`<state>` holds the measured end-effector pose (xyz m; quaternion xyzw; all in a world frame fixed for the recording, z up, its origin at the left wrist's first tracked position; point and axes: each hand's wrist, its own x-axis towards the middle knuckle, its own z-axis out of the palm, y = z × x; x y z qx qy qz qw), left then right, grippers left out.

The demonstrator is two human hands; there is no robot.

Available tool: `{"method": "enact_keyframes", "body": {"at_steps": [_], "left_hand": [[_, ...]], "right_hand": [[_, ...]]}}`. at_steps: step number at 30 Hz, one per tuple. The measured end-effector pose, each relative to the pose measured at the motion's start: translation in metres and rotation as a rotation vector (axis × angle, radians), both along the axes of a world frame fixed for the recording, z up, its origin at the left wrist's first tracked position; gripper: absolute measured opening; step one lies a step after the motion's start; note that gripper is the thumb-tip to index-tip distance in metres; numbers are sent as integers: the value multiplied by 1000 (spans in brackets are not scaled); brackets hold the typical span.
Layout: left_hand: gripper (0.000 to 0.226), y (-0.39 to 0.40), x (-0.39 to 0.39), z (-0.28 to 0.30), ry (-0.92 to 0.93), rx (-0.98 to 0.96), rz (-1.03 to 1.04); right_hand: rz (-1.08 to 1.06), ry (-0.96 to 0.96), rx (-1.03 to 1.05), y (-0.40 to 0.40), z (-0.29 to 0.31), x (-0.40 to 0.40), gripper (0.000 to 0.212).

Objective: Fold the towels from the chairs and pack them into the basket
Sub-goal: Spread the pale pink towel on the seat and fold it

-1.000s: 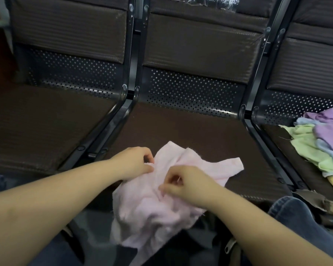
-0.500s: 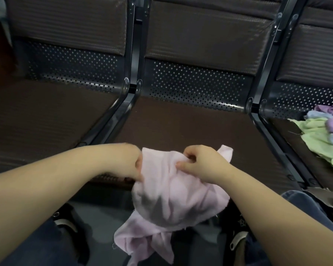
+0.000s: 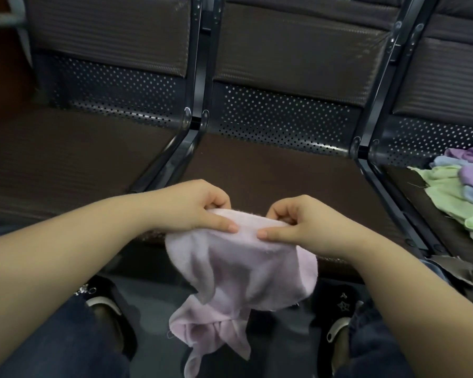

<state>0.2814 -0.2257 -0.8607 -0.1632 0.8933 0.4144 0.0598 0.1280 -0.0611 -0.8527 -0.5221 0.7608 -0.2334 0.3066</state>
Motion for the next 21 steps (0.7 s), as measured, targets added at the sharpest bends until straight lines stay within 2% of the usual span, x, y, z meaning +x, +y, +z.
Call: {"method": "enact_keyframes", "body": {"at_steps": [5, 9, 14, 17, 19, 21], "left_hand": [[22, -19, 24, 9, -59, -261, 70], [14, -39, 41, 5, -138, -290, 127], [8, -53, 53, -7, -246, -244, 146], [9, -56, 58, -13, -335, -208, 139], [11, -59, 60, -19, -364, -108, 168], [12, -62, 61, -24, -361, 45, 214]], "right_hand": [[-27, 137, 161, 14, 3, -10, 28], [-115, 230, 272, 28, 6, -30, 19], [-176, 233, 414, 50, 6, -53, 35], [-195, 237, 470, 59, 0, -66, 31], [-223, 170, 480, 64, -3, -72, 25], [-297, 9, 468, 69, -5, -75, 19]]}}
